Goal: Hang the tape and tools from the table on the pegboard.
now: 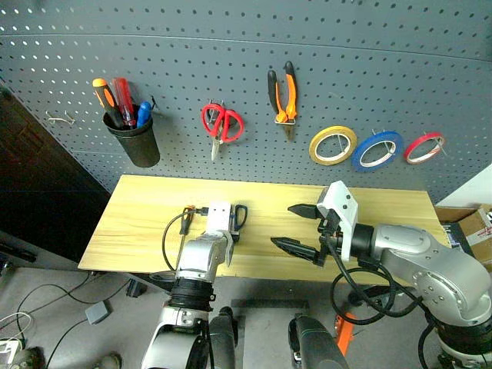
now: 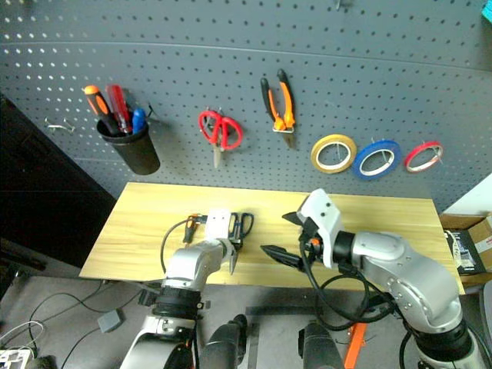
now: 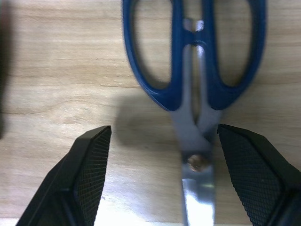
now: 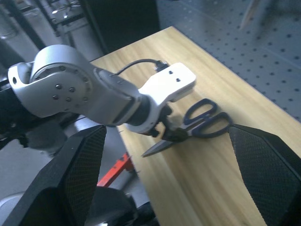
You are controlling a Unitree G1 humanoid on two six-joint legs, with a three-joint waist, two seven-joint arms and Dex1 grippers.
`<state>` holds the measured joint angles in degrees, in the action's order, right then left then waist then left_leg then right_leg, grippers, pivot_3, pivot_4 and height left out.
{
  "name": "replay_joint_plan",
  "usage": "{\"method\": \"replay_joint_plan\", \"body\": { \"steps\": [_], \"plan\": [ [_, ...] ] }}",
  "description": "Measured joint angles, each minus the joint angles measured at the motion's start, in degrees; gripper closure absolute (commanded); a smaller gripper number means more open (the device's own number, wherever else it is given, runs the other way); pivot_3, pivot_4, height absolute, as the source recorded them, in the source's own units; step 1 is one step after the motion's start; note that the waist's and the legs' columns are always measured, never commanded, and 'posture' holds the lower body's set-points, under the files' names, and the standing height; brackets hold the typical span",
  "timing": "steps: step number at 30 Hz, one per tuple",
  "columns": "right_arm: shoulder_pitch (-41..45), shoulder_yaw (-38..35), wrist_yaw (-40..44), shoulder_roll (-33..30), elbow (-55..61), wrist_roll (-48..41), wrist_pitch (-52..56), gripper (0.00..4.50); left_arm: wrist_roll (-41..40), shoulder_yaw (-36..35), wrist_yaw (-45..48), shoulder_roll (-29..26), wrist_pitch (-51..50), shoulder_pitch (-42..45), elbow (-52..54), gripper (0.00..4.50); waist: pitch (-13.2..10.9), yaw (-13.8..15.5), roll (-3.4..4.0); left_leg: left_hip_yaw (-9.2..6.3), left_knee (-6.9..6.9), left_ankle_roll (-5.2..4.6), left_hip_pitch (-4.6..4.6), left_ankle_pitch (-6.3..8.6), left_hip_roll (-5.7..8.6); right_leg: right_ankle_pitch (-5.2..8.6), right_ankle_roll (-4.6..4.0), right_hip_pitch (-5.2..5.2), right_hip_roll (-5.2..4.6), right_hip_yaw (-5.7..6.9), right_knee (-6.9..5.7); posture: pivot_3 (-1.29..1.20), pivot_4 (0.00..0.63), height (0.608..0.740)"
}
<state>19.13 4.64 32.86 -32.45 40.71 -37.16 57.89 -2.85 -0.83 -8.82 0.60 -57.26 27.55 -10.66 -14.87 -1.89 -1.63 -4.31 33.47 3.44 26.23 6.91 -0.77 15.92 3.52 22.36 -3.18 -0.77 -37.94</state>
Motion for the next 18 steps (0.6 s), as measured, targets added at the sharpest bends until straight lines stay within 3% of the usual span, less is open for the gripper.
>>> {"method": "replay_joint_plan", "body": {
  "steps": [13,18],
  "plan": [
    [0.07,0.08,-0.20,-0.47,0.14,-0.12,-0.10,0.07,0.30,-3.98,-3.03,2.57,3.00,3.67,-8.03,0.66,0.00,-0.10,-0.01,0.00,0.08,0.01,-0.02,0.00,0.00,0.00,0.01,-0.03,0.01,0.03,0.00,-0.13,0.226,0.740],
    [0.83,0.87,-0.72,-2.53,0.14,0.21,-0.02,0.00,0.22,-3.85,-1.48,1.82,6.73,3.91,-10.37,1.82,0.00,-0.25,0.00,-0.01,0.11,0.01,-0.05,0.00,0.00,-0.01,0.02,-0.06,0.01,0.02,-0.01,-0.13,0.225,0.740]
  ]
}}
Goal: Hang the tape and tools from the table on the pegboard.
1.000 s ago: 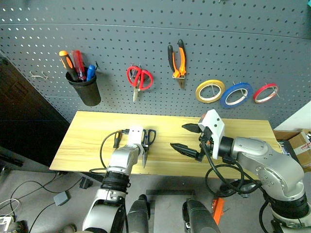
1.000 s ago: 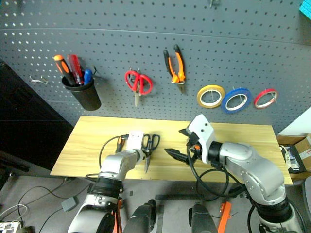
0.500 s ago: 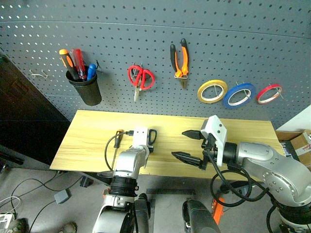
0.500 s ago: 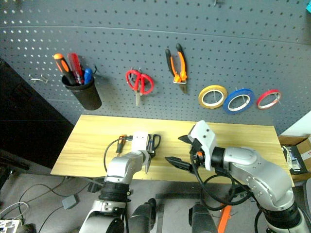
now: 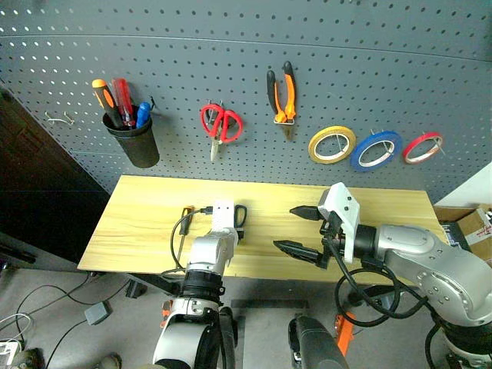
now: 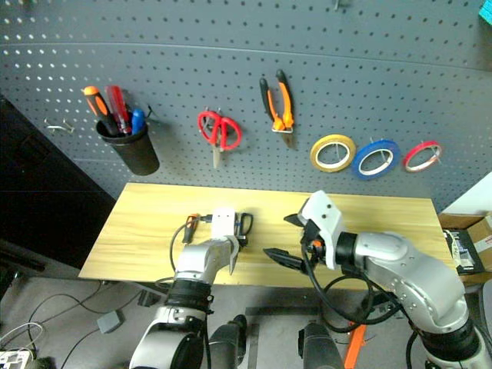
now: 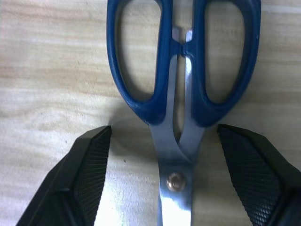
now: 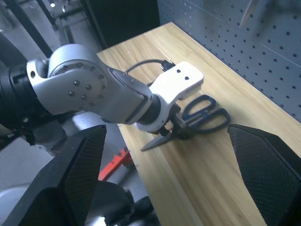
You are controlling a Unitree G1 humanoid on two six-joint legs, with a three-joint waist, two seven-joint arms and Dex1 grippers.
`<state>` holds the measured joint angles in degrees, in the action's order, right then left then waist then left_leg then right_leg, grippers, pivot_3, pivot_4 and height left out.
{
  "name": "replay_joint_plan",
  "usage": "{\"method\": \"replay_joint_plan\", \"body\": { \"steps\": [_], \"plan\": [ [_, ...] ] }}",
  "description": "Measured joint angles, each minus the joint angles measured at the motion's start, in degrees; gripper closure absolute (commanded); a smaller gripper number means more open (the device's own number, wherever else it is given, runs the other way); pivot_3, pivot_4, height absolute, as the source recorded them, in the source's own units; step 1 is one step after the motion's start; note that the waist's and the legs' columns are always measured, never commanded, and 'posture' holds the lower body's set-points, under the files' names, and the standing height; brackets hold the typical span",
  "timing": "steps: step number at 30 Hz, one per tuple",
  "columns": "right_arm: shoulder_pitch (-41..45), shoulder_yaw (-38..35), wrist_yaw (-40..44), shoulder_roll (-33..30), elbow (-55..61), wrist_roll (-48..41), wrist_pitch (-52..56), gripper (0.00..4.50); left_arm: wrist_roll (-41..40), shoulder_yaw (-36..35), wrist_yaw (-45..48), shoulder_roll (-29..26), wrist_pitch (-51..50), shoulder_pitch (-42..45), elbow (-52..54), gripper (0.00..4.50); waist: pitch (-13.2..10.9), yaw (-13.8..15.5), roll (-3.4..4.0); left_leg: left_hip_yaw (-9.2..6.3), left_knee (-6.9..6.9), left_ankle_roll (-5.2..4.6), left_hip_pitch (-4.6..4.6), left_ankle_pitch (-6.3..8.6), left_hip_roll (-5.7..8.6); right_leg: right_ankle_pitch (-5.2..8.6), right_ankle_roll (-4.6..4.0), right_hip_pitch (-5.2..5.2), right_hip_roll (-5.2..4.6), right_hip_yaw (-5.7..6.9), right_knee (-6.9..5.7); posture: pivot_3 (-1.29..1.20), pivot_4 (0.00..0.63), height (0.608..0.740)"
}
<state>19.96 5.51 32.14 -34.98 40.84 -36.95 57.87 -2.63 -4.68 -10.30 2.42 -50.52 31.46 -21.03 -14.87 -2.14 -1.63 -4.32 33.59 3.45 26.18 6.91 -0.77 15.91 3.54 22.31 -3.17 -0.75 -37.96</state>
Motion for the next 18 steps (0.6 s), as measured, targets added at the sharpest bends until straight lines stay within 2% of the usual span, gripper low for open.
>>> {"method": "replay_joint_plan", "body": {
  "steps": [5,7,13,18],
  "plan": [
    [0.56,0.15,-1.15,-0.12,-0.19,0.43,0.01,0.00,-0.84,0.15,4.02,-1.04,2.31,-1.86,1.11,3.38,0.02,-0.28,0.03,0.00,0.00,0.00,0.00,0.00,0.00,0.00,0.00,0.00,0.00,-0.01,0.00,-0.13,0.223,0.740],
    [0.61,0.15,-1.30,-0.11,-0.29,0.43,0.01,0.00,-2.72,-1.25,6.07,-0.73,2.85,-2.40,1.82,3.77,0.02,-0.21,0.03,0.00,0.00,0.00,0.00,0.00,0.00,0.00,0.00,0.00,0.00,0.00,0.00,-0.13,0.221,0.740],
    [0.87,0.15,-1.94,-0.02,-0.59,1.62,-1.18,0.00,-5.59,-0.67,13.50,-2.35,3.72,-5.33,4.46,3.97,0.02,-0.22,0.03,0.00,0.02,0.00,0.04,0.00,0.00,0.00,0.00,0.02,-0.01,-0.01,0.02,-0.13,0.226,0.740],
    [0.75,0.03,-1.97,0.20,-0.59,2.11,-3.69,0.00,-7.29,3.02,21.33,-6.73,4.09,-11.81,12.91,3.97,0.01,-1.04,0.03,0.00,-0.06,0.01,0.09,0.01,-0.03,0.00,-0.03,0.08,0.01,-0.02,0.01,-0.14,0.230,0.740]
  ]
}}
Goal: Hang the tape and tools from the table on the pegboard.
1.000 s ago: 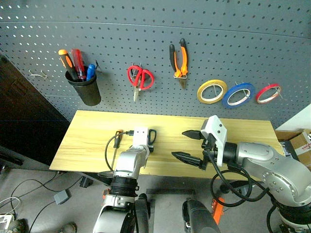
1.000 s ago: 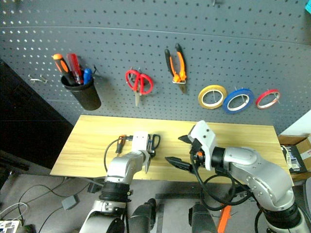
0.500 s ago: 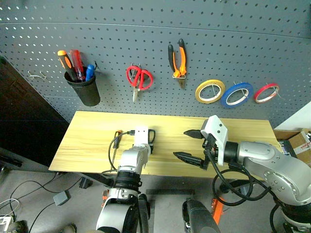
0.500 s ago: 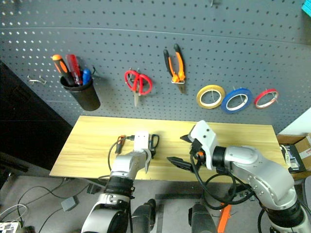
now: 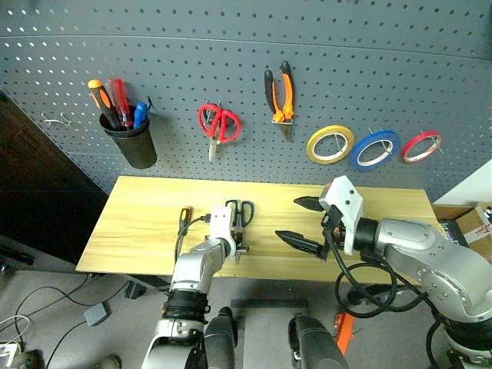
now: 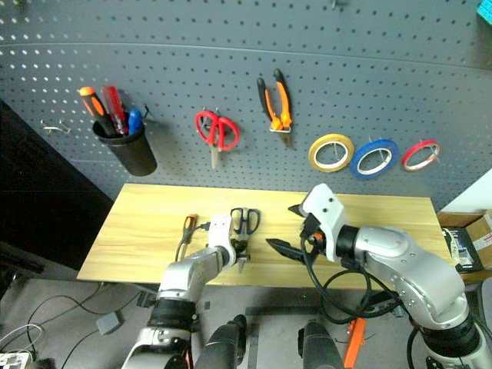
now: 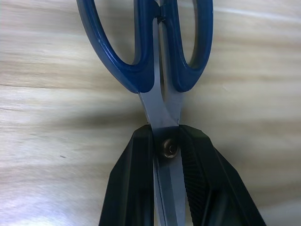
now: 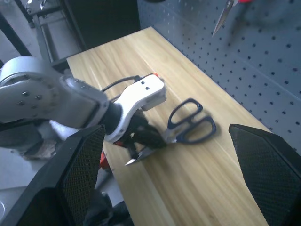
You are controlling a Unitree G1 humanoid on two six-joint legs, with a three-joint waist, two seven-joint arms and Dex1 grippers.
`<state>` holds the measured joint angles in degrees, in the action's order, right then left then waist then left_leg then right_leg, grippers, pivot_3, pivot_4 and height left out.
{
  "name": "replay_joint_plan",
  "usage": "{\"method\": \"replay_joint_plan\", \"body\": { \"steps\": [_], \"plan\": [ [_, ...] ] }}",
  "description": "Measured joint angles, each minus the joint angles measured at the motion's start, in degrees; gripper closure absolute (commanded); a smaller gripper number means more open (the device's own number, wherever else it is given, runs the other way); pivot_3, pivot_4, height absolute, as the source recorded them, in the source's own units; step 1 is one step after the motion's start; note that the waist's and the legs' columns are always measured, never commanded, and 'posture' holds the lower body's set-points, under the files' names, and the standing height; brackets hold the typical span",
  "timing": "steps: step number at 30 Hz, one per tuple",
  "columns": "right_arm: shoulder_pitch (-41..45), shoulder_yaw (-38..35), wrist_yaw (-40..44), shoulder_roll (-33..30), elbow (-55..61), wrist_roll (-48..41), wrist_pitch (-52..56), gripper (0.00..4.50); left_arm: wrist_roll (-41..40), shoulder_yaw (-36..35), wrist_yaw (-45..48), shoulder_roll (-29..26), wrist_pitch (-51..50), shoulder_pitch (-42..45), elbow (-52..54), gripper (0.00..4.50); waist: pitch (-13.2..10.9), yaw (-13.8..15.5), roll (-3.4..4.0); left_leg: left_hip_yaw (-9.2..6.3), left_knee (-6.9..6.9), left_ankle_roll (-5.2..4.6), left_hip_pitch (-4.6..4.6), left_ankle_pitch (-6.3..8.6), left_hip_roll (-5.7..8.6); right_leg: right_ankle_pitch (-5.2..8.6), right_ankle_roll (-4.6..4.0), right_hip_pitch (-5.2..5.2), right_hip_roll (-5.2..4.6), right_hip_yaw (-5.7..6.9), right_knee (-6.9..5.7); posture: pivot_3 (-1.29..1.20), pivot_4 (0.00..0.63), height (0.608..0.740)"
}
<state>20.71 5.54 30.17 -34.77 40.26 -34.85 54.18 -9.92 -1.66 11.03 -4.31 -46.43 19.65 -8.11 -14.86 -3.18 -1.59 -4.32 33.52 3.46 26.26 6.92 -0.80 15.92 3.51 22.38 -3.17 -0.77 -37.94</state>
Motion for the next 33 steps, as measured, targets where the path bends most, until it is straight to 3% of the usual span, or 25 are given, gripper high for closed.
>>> {"method": "replay_joint_plan", "body": {
  "steps": [7,14,22,33],
  "plan": [
    [-2.67,-3.47,1.38,-1.06,1.72,1.12,-7.42,0.00,-0.71,2.67,15.19,-14.80,17.69,-13.79,22.97,3.99,0.00,-0.11,0.01,0.12,-0.35,0.02,-0.10,0.00,-0.08,0.00,-0.47,0.15,-0.02,-0.12,0.03,-0.12,0.228,0.740],
    [-2.13,-6.00,2.31,-0.62,-0.12,-0.13,-9.86,0.00,2.18,0.95,12.79,-16.42,26.19,-12.72,31.96,3.99,0.00,0.99,0.00,0.19,-0.35,0.01,-0.09,-0.01,-0.07,0.23,-0.46,0.06,-0.04,-0.11,0.18,-0.09,0.220,0.740],
    [0.68,-6.49,2.09,-0.48,-4.61,0.53,-10.57,0.00,1.77,-5.10,6.86,-14.94,25.44,-3.21,28.05,3.99,0.00,1.07,0.00,0.18,-0.37,0.00,-0.11,-0.01,-0.06,0.04,-0.10,0.05,0.02,-0.08,0.14,-0.10,0.217,0.740],
    [1.33,-6.43,1.14,-0.15,-5.02,2.15,-11.15,0.00,0.50,-3.18,8.98,-12.88,26.72,4.77,15.80,4.09,0.00,0.82,0.00,0.15,-0.15,0.00,-0.12,-0.02,-0.05,0.02,-0.05,-0.02,0.02,-0.05,0.00,-0.12,0.225,0.740]
  ]
}}
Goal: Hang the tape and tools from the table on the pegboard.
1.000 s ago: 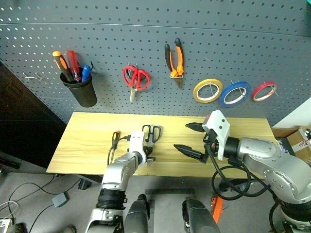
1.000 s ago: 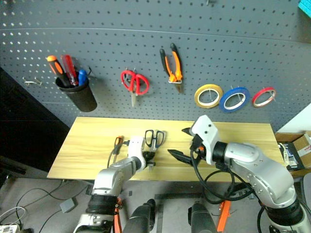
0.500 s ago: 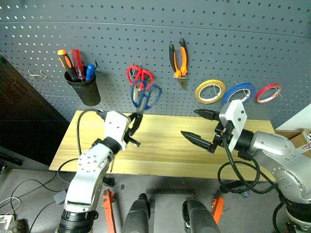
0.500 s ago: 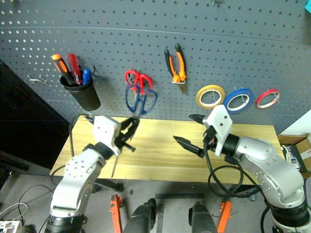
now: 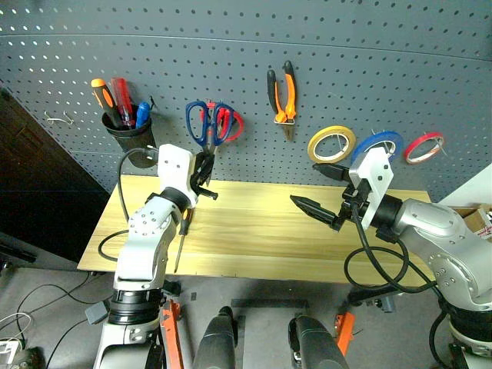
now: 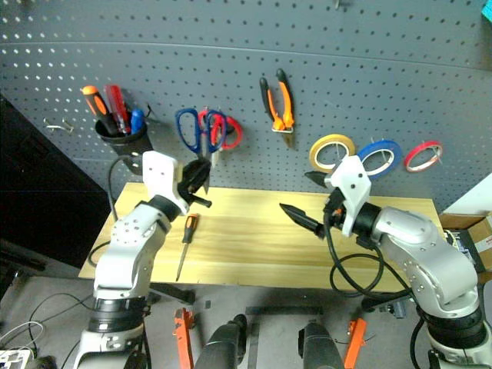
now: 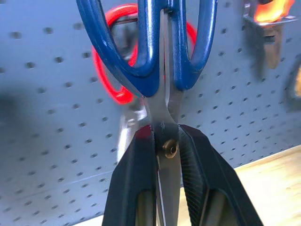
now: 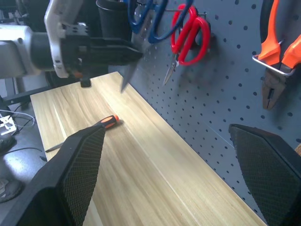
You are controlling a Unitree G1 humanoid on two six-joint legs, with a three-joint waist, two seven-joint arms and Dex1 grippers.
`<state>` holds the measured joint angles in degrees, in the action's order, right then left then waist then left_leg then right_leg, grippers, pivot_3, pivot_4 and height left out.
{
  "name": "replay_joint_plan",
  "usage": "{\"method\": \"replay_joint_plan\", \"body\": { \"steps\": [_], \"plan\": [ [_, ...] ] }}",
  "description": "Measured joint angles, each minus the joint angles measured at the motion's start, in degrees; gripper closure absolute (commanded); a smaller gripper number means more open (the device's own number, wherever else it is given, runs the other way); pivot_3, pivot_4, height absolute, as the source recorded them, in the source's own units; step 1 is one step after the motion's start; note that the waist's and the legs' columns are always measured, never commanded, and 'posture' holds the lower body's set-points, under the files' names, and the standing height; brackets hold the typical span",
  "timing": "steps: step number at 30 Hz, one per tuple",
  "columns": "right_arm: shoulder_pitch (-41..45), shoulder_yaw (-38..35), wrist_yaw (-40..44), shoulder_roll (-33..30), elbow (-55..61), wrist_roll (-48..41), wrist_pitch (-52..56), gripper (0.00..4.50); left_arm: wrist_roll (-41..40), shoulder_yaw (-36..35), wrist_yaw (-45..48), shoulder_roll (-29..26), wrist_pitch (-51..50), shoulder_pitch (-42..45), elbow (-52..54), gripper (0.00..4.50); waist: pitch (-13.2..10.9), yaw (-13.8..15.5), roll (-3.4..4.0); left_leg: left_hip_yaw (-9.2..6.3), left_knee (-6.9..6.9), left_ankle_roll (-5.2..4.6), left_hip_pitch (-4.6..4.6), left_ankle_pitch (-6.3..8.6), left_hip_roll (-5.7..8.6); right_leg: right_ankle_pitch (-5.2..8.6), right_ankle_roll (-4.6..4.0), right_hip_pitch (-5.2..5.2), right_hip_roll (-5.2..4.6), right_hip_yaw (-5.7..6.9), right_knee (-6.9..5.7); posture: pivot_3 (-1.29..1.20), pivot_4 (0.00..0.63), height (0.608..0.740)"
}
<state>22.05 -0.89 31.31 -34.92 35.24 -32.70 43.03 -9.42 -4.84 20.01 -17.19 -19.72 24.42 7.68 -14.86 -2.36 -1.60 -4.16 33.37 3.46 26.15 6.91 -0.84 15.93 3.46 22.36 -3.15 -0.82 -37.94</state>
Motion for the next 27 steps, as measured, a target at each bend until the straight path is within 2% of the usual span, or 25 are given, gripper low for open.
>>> {"method": "replay_joint_plan", "body": {
  "steps": [6,16,27],
  "plan": [
    [0.04,0.00,-0.83,0.18,0.26,-0.02,0.01,0.00,-1.98,-0.04,1.10,0.64,0.44,0.71,-0.84,4.10,0.00,-0.65,0.00,0.00,0.02,0.00,0.00,0.00,0.00,0.00,0.00,0.00,0.00,-0.01,-0.05,-0.12,0.225,0.740],
    [-0.07,-0.01,-1.39,0.58,0.68,-0.08,0.00,0.00,-3.72,0.45,1.61,1.05,-0.54,-3.94,8.90,4.10,0.00,-0.87,0.00,0.00,0.14,-0.01,-0.05,0.00,-0.01,-0.01,0.00,-0.06,0.01,-0.02,-0.12,-0.10,0.220,0.740],
    [-0.06,0.28,-1.31,1.00,0.63,0.07,-0.04,0.00,-7.57,-2.18,1.83,0.45,-5.28,-1.12,3.45,4.10,0.00,-0.89,0.00,-0.01,0.31,-0.01,-0.03,0.01,-0.01,-0.06,0.08,-0.07,0.02,-0.04,-0.14,-0.11,0.218,0.740]
  ]
}}
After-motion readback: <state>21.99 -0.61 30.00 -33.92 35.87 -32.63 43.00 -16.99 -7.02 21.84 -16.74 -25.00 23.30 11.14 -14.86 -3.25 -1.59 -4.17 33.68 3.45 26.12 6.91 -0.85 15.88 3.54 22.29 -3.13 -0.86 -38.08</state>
